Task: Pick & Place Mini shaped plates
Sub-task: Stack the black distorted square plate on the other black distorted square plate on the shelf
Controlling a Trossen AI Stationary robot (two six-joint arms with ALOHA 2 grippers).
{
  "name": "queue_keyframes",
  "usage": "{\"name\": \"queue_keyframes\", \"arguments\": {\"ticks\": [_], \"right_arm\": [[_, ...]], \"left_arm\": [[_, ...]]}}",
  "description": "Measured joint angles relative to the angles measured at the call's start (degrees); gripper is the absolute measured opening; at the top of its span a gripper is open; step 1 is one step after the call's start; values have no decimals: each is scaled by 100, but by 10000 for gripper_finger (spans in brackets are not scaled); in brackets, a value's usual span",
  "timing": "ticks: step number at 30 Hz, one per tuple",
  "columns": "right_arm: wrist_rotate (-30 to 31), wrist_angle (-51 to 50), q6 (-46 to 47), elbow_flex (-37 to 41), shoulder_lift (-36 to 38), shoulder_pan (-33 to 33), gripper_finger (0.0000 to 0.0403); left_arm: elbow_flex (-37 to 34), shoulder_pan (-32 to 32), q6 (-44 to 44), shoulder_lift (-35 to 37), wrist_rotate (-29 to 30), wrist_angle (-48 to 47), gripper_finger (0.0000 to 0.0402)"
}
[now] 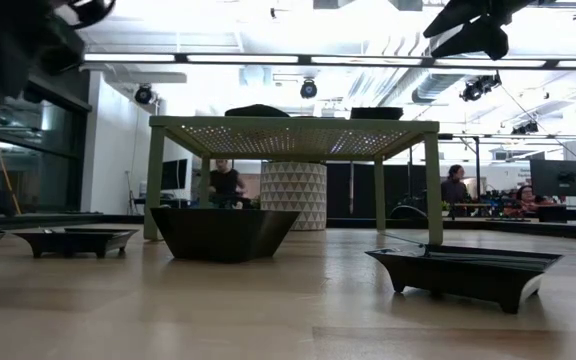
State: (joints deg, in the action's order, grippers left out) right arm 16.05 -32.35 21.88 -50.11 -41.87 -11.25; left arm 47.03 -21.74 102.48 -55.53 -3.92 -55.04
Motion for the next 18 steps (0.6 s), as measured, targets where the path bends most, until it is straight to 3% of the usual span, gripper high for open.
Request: {"name": "queue_keyframes", "arguments": {"ticks": [7,18], "right_arm": [[4,-7,-3,0,0,0,232],[4,-7,14,0,-2,0,232]], "left_arm": [[-40,-700,601,-347,0,-44,74],[-40,-983,877,-1195,-223,113,187]]}}
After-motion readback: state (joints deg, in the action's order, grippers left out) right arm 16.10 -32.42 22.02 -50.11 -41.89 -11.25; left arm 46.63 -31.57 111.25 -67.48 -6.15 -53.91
